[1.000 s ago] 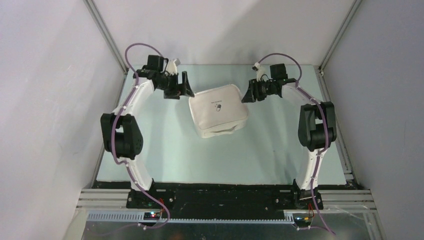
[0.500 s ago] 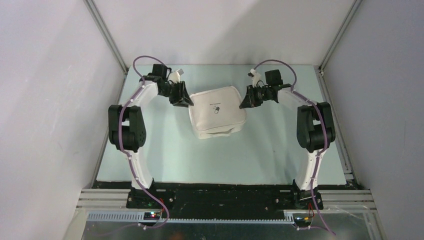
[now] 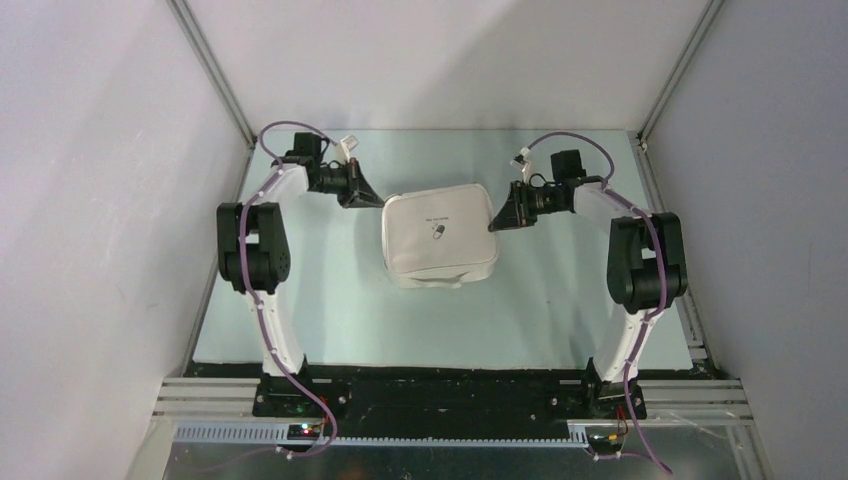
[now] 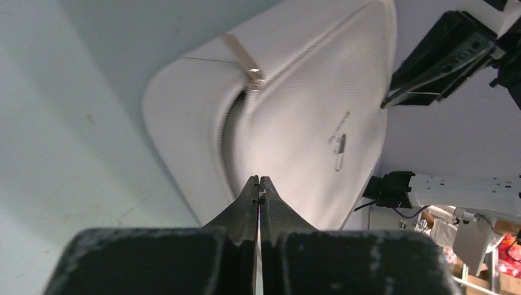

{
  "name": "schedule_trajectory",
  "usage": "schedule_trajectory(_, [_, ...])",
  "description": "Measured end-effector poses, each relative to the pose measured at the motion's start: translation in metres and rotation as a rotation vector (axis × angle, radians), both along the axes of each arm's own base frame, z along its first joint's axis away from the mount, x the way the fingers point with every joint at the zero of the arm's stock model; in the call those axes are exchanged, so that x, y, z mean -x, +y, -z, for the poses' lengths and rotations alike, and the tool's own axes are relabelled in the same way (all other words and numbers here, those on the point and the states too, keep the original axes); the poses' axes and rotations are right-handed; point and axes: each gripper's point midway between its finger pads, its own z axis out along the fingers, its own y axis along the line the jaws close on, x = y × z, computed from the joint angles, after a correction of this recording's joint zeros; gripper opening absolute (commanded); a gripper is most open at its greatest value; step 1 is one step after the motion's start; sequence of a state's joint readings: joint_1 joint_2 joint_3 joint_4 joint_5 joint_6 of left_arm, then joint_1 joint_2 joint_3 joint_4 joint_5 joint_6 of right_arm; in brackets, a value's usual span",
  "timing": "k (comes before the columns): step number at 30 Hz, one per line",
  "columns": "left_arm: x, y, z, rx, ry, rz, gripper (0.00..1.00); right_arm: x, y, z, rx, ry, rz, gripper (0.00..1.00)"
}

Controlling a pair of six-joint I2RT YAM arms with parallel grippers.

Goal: Organize the medicine kit

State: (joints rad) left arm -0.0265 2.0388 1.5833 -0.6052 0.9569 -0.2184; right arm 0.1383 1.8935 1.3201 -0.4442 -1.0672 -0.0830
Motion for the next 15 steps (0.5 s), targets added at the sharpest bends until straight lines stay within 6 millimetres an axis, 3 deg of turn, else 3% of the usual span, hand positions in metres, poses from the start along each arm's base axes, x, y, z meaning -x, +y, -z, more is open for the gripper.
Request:
schedule_trajectory(4, [-0.007, 0.011, 0.017, -0.019, 0.024, -0.033, 0.39, -0.004, -0.008, -0.002, -0.014, 0.036, 0.04, 0.6])
schedule_trajectory(6, [-0.01, 0.015, 0.019, -0.035, 0.021, -0.046, 0.48, -0.009, -0.012, -0.004, -0.013, 0.036, 0.068, 0.65])
schedule_trajectory(11, [-0.016, 0.019, 0.007, -0.083, -0.025, -0.078, 0.55, -0.026, -0.025, -0.018, 0.059, -0.075, 0.14, 0.63])
schedule_trajectory(15, [-0.016, 0.018, -0.007, -0.097, -0.063, -0.084, 0.55, -0.042, -0.027, -0.029, 0.128, -0.177, 0.176, 0.54])
